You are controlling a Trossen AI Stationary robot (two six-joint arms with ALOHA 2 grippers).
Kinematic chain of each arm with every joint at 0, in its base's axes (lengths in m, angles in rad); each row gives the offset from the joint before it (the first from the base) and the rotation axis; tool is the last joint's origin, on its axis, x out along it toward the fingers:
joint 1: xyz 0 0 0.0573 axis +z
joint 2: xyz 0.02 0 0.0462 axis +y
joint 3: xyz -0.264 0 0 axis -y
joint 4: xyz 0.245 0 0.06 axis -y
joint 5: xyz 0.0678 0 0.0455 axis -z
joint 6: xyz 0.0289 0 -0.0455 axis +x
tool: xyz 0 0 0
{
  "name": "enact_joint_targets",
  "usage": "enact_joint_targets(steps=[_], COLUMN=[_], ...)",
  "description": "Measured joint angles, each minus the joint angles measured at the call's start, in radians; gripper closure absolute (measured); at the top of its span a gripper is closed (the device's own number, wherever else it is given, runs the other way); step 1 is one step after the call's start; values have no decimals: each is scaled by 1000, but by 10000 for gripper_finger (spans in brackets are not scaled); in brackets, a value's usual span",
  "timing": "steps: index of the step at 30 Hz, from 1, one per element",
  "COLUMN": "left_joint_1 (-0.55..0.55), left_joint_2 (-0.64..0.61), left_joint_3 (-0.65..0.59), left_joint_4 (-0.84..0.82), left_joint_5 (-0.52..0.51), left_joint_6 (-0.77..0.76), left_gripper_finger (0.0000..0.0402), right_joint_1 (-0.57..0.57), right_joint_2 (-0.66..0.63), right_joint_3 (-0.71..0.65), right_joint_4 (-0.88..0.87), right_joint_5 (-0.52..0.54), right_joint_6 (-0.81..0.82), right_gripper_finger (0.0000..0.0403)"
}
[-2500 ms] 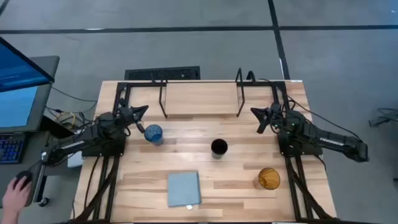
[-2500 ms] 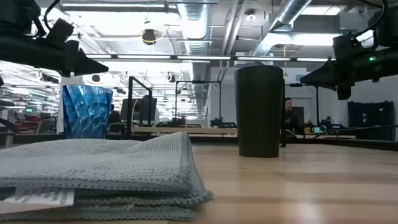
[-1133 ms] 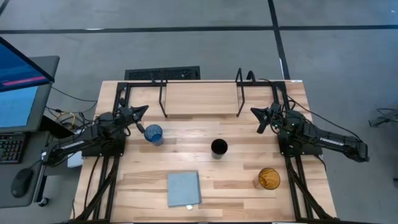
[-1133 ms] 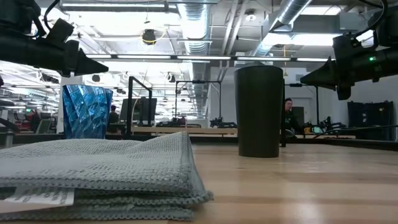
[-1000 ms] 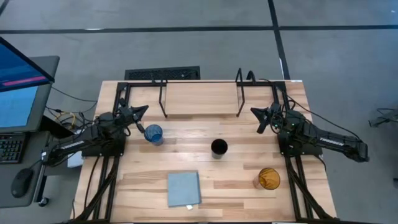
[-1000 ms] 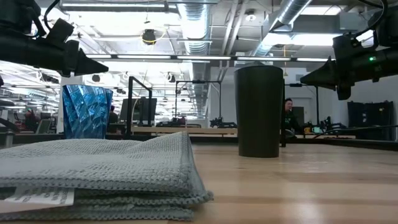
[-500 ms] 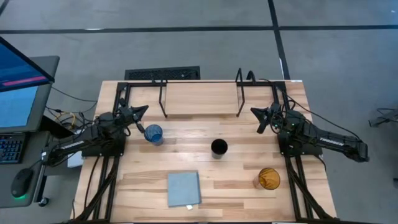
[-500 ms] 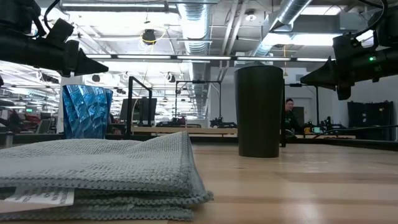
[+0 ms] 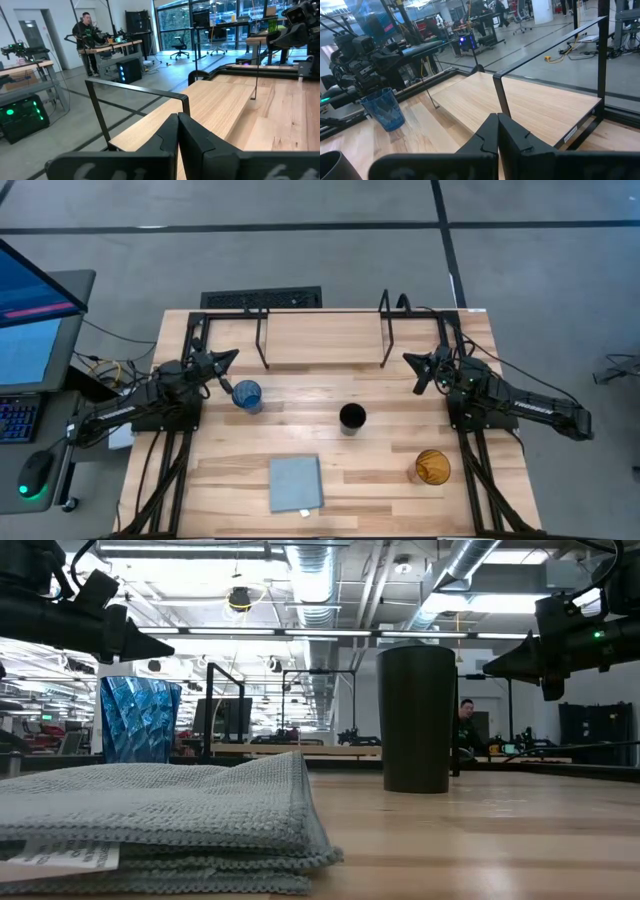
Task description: Stack small to large cups/mugs on shelf
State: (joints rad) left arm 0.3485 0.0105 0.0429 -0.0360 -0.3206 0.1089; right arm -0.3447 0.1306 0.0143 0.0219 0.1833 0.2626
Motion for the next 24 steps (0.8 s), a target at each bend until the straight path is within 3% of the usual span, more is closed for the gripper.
enact_joint_targets(steps=[13,17,24], left_joint_1=[0,0,0], left_joint_2=[0,0,0], left_joint_3=[0,0,0], left_joint_4=[2,5,7], left_joint_5=[-2,-45,-60], left_joint_6=[0,0,0], left_gripper_finger=[401,401,401], right_joint_1=[0,0,-18], right_joint_2=[0,0,0], right_joint_3=[0,0,0], right_joint_4=[0,0,8], right_joint_5=[0,0,51], right_joint_6=[0,0,0], right_gripper_finger=[377,377,377])
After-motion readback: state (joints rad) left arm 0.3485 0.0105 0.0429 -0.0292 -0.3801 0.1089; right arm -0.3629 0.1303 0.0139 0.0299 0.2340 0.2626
